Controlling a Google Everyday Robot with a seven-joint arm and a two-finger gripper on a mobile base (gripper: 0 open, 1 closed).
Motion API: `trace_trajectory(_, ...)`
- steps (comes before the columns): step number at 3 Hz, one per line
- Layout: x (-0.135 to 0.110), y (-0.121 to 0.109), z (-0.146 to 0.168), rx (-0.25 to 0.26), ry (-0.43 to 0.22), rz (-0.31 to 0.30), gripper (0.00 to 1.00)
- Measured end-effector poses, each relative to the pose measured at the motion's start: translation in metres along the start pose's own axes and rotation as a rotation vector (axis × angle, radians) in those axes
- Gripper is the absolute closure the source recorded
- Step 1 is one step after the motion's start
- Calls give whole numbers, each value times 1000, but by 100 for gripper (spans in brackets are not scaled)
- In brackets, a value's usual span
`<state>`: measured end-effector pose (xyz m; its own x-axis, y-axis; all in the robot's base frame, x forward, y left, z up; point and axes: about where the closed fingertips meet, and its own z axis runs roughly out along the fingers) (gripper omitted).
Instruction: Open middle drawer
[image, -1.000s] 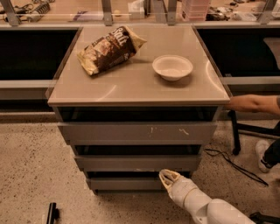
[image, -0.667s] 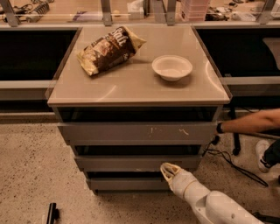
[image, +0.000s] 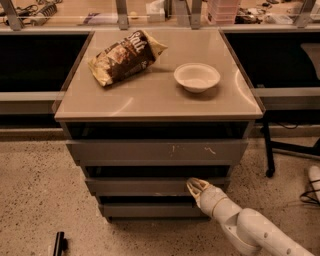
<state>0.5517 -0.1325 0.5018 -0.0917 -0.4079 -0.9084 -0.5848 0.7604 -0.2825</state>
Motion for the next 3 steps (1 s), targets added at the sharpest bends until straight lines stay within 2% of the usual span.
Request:
trace_trajectory(1,7,-7,2,8,-10,19,100)
trace_trajectory(3,28,-52,22,17,-41,-11,100)
